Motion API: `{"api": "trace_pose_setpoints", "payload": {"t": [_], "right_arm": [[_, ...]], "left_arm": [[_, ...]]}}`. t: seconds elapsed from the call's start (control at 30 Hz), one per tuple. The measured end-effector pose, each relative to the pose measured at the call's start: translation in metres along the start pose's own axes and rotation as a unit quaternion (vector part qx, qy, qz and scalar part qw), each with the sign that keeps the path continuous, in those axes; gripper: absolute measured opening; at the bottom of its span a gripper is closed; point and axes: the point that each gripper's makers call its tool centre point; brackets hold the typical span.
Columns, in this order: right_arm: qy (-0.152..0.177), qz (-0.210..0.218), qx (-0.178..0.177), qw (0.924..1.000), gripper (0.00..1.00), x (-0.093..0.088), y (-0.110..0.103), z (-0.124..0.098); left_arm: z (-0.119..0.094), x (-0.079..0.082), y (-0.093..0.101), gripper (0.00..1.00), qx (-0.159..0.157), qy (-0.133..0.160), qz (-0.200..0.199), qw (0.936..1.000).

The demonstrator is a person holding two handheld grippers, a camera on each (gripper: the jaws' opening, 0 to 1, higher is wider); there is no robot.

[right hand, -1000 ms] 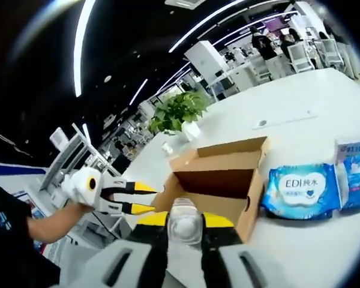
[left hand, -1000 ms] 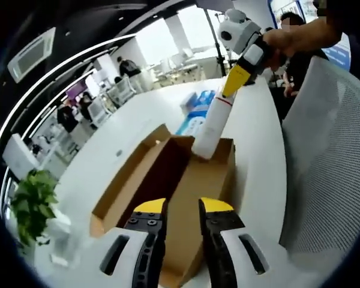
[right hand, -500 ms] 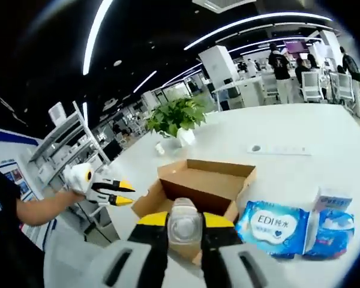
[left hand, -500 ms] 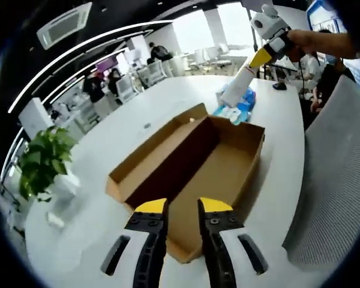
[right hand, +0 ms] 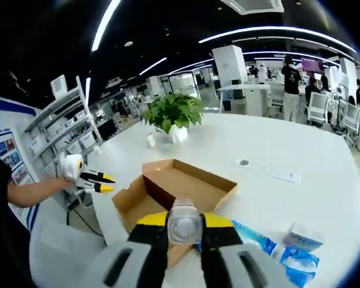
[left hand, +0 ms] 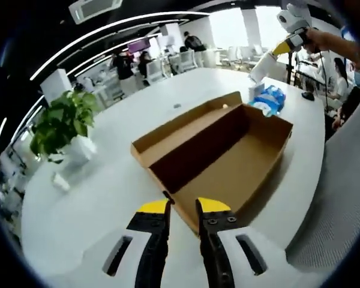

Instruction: Operate the shoe box by opening the lid, removing the specified soft item, and placing it in the target area until the item is outside and the box remains undamaged.

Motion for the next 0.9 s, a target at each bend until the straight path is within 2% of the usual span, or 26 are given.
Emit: {"api": "trace_pose_setpoints", "payload": {"t": [0.17, 0.37, 0.47, 0.6, 0.9], "right_arm": [[-0.01, -0.029, -0.002, 0.9995, 0.16, 0.009, 0.012, 0.002], [-0.032, -0.077, -0.004, 0.9965, 0.16, 0.014, 0.031, 0.009], [-0.042, -0.113, -0.002, 0.9928, 0.16, 0.018, 0.04, 0.014], [-0.053, -0.131, 0.01, 0.9899, 0.16, 0.019, 0.046, 0.022], [-0.09, -0.186, 0.016, 0.9782, 0.16, 0.01, 0.071, 0.042]], "left_arm": [[0.001, -0.016, -0.003, 0.16, 0.008, -0.01, -0.043, 0.999], [0.007, -0.03, -0.004, 0.13, 0.011, -0.021, -0.098, 0.9949], [0.009, -0.033, -0.004, 0.12, 0.011, -0.022, -0.116, 0.9929], [0.012, -0.033, -0.003, 0.11, 0.007, -0.019, -0.153, 0.9881], [0.022, -0.037, -0.002, 0.08, 0.0, -0.032, -0.194, 0.9805]]}}
Point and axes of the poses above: the point that each gripper's makers call its tool centre point, and the gripper's own axes: z roughly forward along the fingers, y roughly to its right, x roughly out of its top, and after that the axes turned 9 degrees about -x, right-handed
